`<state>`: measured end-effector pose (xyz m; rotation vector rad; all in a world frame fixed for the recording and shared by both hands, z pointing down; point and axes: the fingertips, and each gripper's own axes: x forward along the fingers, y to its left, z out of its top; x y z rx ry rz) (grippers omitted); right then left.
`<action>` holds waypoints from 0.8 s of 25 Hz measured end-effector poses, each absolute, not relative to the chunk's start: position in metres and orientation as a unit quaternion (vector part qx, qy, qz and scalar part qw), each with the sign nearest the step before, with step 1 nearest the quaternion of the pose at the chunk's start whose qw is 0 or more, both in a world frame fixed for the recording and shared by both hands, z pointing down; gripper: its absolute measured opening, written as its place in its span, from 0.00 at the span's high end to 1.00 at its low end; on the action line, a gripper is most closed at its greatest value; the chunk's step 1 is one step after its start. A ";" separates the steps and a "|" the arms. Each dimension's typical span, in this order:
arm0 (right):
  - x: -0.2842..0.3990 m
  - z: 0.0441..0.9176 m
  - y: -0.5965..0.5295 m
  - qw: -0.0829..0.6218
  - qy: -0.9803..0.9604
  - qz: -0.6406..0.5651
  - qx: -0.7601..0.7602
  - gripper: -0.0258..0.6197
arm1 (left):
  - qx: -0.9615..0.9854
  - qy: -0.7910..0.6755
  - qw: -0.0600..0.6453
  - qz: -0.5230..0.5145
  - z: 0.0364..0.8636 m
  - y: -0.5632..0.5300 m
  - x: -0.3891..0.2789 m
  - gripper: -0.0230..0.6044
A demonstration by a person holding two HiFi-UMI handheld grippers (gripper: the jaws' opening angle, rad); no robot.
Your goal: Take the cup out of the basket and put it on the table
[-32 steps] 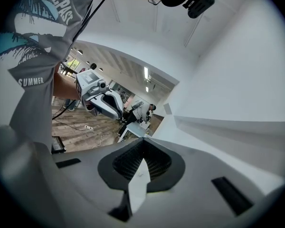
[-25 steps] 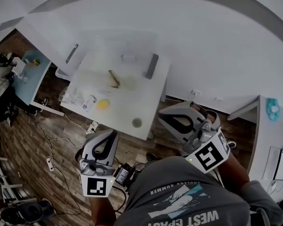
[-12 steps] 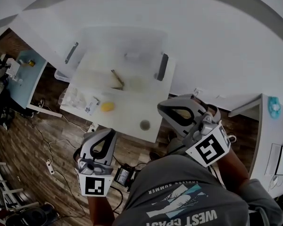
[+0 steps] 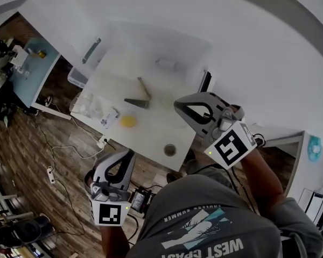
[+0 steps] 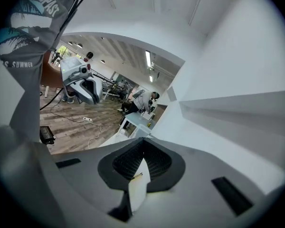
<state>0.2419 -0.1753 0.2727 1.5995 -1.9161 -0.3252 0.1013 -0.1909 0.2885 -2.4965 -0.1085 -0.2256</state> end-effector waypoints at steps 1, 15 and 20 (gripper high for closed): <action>0.252 0.279 -0.188 0.314 -0.729 -0.112 0.597 0.94 | -0.947 -0.036 0.307 -0.091 0.291 -0.196 0.105 0.92; 0.335 0.444 -0.301 0.518 -0.755 0.089 0.393 0.79 | -0.958 0.055 0.254 -0.121 0.305 -0.233 0.127 0.92; 0.348 0.518 -0.306 0.604 -0.731 0.128 0.291 0.79 | -0.955 0.103 0.240 -0.139 0.302 -0.246 0.121 0.92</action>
